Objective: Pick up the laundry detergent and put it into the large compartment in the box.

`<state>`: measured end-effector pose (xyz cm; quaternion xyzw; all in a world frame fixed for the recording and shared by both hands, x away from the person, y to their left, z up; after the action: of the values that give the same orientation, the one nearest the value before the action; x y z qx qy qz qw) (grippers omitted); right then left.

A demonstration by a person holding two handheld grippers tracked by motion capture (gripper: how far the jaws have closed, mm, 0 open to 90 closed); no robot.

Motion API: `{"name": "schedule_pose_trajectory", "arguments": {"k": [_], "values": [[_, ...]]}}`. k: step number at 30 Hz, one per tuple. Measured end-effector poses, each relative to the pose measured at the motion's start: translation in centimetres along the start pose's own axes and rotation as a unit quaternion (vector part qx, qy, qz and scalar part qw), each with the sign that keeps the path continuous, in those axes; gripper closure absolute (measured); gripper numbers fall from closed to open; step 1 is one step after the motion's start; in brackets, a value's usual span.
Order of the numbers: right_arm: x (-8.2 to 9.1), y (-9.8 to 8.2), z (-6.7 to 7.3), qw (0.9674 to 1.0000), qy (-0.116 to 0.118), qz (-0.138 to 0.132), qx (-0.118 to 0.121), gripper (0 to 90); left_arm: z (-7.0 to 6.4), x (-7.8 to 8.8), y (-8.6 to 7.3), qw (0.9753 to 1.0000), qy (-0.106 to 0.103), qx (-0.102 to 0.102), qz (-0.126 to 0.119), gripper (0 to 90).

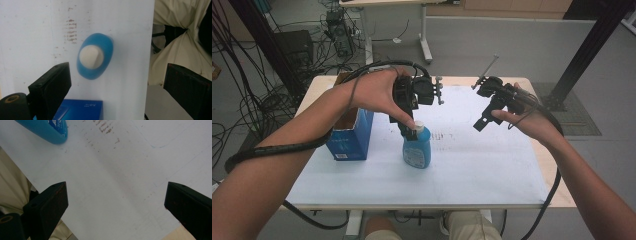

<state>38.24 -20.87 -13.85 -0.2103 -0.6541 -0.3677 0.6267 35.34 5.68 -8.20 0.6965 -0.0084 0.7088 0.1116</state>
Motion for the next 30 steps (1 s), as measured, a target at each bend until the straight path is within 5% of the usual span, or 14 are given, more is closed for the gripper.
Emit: {"name": "schedule_pose_trajectory", "arguments": {"k": [15, 30], "values": [[0.1, -0.5, -0.2, 0.9999, -0.004, 0.0, -0.011, 5.0, 2.1, -1.5, 0.6, 0.9998, 0.003, -0.017, 0.01, 7.1], [-0.4, -0.8, -0.8, 0.9999, -0.002, -0.001, -0.014, 5.0, 3.5, -4.7, 0.8, 0.9995, -0.008, -0.019, 0.024, 5.1]]}}
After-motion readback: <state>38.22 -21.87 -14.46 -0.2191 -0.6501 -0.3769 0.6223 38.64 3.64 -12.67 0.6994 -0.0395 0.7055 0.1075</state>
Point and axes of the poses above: each handheld gripper's, and its own axes: x roughly backward along the jaws, y roughly out of its top, z roughly to its left, the point moved 3 cm from there along -x, roughly forward along the jaws, and after that the axes turned 11 degrees about -x, right-handed, at the moved point
